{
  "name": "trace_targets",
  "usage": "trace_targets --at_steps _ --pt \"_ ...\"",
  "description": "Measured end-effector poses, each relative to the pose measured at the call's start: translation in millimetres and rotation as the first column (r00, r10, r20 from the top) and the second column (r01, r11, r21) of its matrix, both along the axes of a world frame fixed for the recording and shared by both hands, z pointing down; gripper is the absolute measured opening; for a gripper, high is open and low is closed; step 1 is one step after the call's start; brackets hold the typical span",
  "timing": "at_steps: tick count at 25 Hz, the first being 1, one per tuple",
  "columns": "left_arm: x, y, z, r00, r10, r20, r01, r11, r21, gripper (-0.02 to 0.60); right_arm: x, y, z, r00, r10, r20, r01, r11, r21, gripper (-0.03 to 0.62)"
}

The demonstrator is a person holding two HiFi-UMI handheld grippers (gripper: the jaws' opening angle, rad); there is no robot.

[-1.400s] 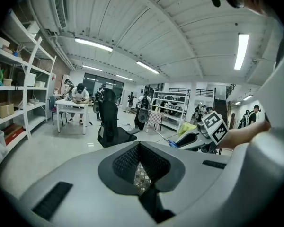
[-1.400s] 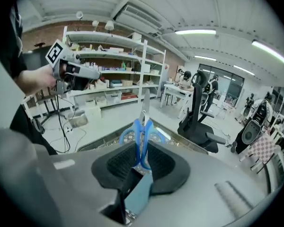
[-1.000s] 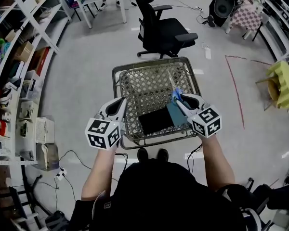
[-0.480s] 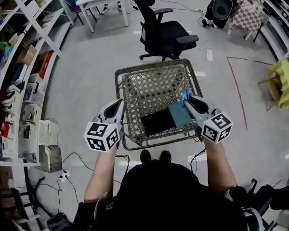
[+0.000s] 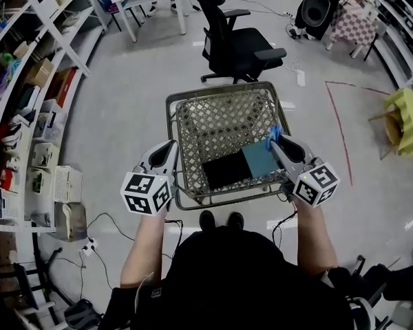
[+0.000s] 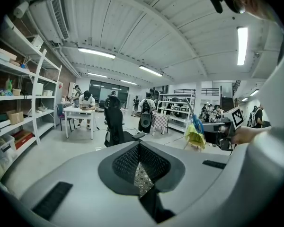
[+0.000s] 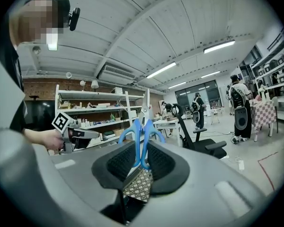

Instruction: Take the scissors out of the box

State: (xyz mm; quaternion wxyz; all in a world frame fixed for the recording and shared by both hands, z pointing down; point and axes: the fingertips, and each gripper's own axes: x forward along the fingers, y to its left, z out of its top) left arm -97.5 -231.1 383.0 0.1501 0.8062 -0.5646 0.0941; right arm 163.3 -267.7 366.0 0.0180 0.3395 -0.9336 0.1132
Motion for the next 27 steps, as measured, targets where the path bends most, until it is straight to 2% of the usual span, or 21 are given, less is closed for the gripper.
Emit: trace_targets --at_steps 9,27 --pt "-1 1 -1 1.0 0.005 0.0 -0.005 1.0 0.007 0.006 -3 6 -26 1.0 -0.001 0.026 0.0 0.999 0.053 0.091" --pt "6 -4 3 1.0 0.007 -0.007 -0.007 1.0 -0.007 0.006 -1 -1 -15 1.0 -0.012 0.022 0.011 1.0 0.025 0.091"
